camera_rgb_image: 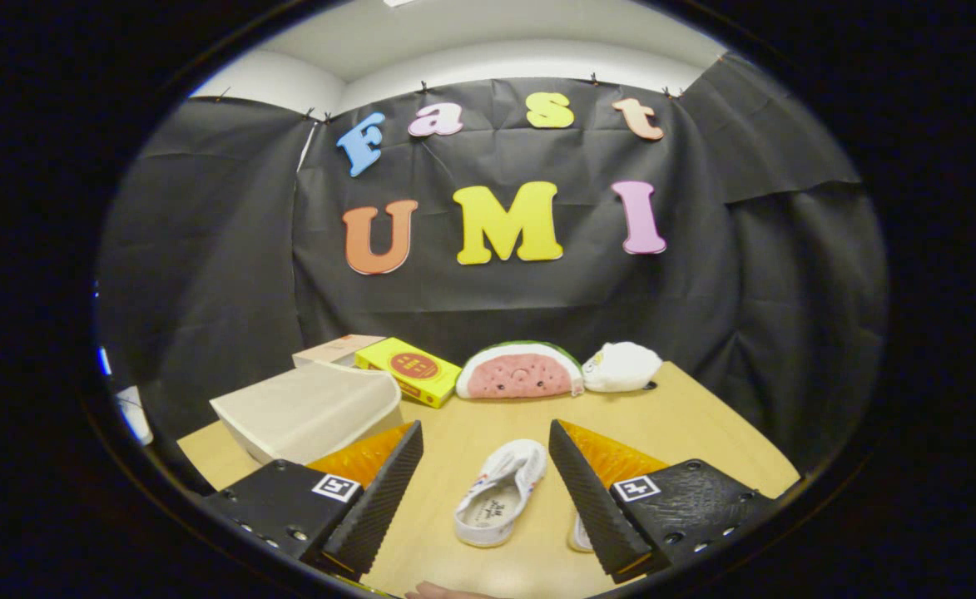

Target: Open the storage box then place both shoes into the box .Put the left shoe in first, then the right shoe, with the right side of both shoes facing outward in a uniform manner.

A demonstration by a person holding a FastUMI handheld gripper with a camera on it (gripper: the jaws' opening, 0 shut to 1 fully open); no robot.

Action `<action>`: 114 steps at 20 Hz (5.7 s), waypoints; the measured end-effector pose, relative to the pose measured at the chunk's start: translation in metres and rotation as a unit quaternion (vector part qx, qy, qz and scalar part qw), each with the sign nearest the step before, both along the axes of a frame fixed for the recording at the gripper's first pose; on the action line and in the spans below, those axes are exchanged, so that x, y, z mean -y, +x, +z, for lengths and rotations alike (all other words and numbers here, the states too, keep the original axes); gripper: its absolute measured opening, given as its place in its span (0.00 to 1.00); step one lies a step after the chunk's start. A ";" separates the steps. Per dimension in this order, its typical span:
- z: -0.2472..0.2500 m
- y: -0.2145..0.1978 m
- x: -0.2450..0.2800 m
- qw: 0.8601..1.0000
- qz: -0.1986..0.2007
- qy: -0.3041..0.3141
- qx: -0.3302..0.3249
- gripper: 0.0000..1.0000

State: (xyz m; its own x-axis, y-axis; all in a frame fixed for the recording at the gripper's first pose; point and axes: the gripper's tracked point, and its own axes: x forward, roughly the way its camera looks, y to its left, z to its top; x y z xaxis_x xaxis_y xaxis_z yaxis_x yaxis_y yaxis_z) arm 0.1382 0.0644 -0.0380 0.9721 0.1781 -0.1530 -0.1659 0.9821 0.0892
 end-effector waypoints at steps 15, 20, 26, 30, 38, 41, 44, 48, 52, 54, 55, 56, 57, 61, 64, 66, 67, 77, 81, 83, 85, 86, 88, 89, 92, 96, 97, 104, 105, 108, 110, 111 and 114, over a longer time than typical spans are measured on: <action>-0.045 0.084 -0.156 0.909 0.251 0.257 -0.213 0.94; -0.066 0.100 -0.166 0.854 0.249 0.364 -0.276 0.94; -0.058 0.090 -0.191 0.819 0.275 0.402 -0.302 0.93; -0.066 0.089 -0.198 0.815 0.275 0.400 -0.316 0.80; -0.064 0.082 -0.188 0.849 0.240 0.346 -0.318 0.58; -0.056 0.080 -0.181 0.867 0.216 0.320 -0.316 0.52; -0.048 0.075 -0.184 0.867 0.211 0.317 -0.322 0.43; -0.036 0.070 -0.185 0.877 0.188 0.295 -0.329 0.12; -0.024 0.070 -0.186 0.872 0.158 0.305 -0.349 0.00; -0.012 0.072 -0.189 0.874 0.151 0.300 -0.349 0.00; -0.005 0.073 -0.191 0.877 0.146 0.295 -0.350 0.00; 0.005 0.072 -0.193 0.879 0.144 0.291 -0.349 0.00; 0.017 0.072 -0.199 0.881 0.144 0.290 -0.345 0.00; 0.076 0.068 -0.232 0.884 0.165 0.295 -0.323 0.00; 0.095 0.072 -0.257 0.897 0.158 0.272 -0.309 0.01; 0.108 0.071 -0.281 0.898 0.167 0.275 -0.300 0.04; 0.114 0.069 -0.296 0.894 0.175 0.283 -0.300 0.04; 0.134 0.075 -0.410 0.886 0.213 0.269 -0.312 0.24; 0.135 0.085 -0.436 0.885 0.215 0.271 -0.311 0.38; 0.136 0.090 -0.442 0.891 0.215 0.266 -0.298 0.61; 0.132 0.100 -0.444 0.904 0.209 0.248 -0.279 0.84; 0.128 0.097 -0.439 0.909 0.199 0.238 -0.277 0.96; 0.119 0.096 -0.441 0.906 0.200 0.239 -0.287 0.95; 0.118 0.097 -0.437 0.905 0.198 0.242 -0.288 0.95; 0.107 0.100 -0.416 0.911 0.187 0.223 -0.292 0.95; 0.082 0.104 -0.364 0.933 0.155 0.145 -0.290 0.96; 0.080 0.107 -0.350 0.941 0.146 0.122 -0.280 0.96; 0.051 0.109 -0.244 0.956 0.079 0.042 -0.280 0.95; 0.045 0.112 -0.224 0.957 0.062 0.033 -0.280 0.95; 0.025 0.110 -0.167 0.957 0.019 0.003 -0.290 0.95; 0.010 0.108 -0.126 0.957 -0.009 -0.027 -0.288 0.95; 0.004 0.106 -0.108 0.957 -0.021 -0.042 -0.285 0.95; -0.023 0.095 -0.061 0.953 -0.047 -0.095 -0.283 0.95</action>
State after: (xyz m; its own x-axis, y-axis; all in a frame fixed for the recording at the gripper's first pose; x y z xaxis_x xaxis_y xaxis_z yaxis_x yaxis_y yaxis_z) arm 0.2331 0.1255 -0.0613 0.7350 0.0111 -0.6780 -0.0543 0.9976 -0.0425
